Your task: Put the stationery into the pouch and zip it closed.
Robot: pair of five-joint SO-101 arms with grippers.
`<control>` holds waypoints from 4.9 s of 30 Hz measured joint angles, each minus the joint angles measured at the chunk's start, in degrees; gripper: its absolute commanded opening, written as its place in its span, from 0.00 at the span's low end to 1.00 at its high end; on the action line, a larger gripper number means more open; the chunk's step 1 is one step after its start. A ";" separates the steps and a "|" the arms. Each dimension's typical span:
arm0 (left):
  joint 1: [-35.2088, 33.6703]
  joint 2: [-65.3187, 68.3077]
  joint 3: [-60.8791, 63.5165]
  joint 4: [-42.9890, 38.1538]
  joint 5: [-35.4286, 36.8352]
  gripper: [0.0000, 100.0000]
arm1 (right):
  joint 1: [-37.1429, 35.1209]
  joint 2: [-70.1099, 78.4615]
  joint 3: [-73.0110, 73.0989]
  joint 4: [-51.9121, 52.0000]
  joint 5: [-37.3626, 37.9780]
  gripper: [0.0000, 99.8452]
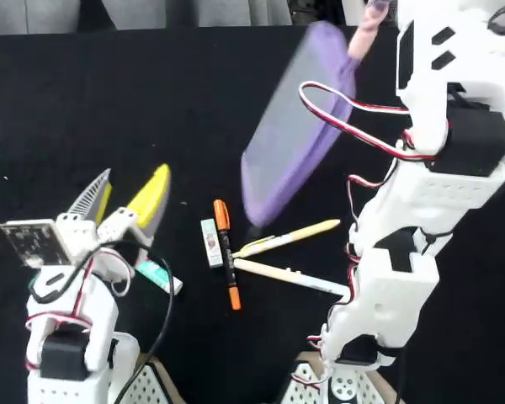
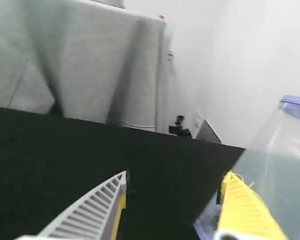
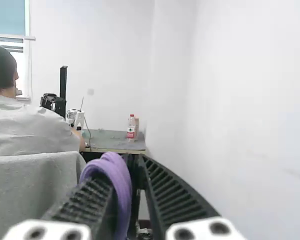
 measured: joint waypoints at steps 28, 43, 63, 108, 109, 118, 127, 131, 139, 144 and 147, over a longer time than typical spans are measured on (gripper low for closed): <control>-3.25 0.62 9.93 -10.81 3.08 0.30 | -2.73 0.70 3.87 8.97 -1.67 0.01; 0.53 28.57 0.44 -10.99 3.08 0.28 | -12.66 -1.58 0.70 11.60 5.19 0.01; 6.24 58.73 -14.86 -6.59 3.08 0.28 | -12.66 -9.23 0.44 25.85 5.36 0.01; 15.74 127.30 -66.73 25.32 1.85 0.25 | -7.74 -3.08 0.26 22.59 5.80 0.01; 15.65 129.14 -69.19 26.99 1.85 0.21 | -7.74 -3.08 0.26 22.59 5.80 0.01; 15.82 137.67 -83.08 34.20 0.62 0.03 | -7.74 -3.08 0.26 22.59 5.80 0.01; 15.91 137.23 -84.48 34.37 -1.41 0.03 | -7.74 -3.08 0.26 22.59 5.80 0.01; 11.34 132.31 -84.66 33.93 -1.67 0.03 | -7.74 -3.08 0.26 22.59 5.80 0.01; 4.75 113.05 -83.43 32.97 -1.67 0.03 | -7.74 -3.08 0.26 22.59 5.80 0.01; 3.52 100.40 -77.45 25.05 -1.67 0.03 | -7.74 -3.08 0.26 22.59 5.80 0.01; 3.60 91.69 -72.18 19.08 -1.67 0.03 | -7.74 -3.08 0.26 22.59 5.80 0.01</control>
